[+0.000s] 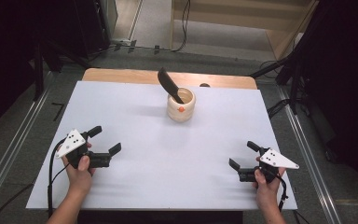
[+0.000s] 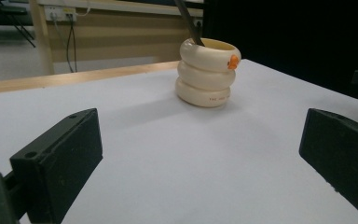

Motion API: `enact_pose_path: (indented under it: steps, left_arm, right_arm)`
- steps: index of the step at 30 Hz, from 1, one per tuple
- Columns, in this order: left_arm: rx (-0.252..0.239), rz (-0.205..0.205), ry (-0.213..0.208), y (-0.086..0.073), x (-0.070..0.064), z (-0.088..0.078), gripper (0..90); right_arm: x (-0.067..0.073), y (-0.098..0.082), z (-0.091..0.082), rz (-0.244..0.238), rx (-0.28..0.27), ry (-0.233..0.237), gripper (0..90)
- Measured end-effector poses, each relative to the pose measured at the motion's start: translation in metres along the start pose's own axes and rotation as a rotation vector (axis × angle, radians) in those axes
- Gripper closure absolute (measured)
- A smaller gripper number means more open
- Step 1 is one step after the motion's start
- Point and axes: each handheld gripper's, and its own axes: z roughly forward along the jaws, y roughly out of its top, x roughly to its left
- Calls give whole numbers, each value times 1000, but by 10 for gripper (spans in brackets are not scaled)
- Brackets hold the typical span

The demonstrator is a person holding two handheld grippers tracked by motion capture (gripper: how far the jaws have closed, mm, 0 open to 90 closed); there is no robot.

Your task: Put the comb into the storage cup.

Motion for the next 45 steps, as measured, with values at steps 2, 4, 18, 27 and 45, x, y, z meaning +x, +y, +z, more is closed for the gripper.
enact_pose_path:
  steps: [2,4,18,27,45]
  left_arm:
    - [-2,0,7,-1,1,-4,0]
    - [-1,2,10,-2,1,-9,0]
    - [-2,-5,58,-10,8,-36,0]
    - [-1,-8,66,-14,16,-59,0]
    - [13,-48,95,-31,31,-102,0]
  right_arm:
    - [0,0,0,-1,-1,0,0]
    - [0,0,0,-1,0,-1,0]
    - [-2,0,-2,15,-12,-3,0]
    - [-2,0,-2,14,-6,-8,0]
    - [-6,-1,-6,41,-21,-25,0]
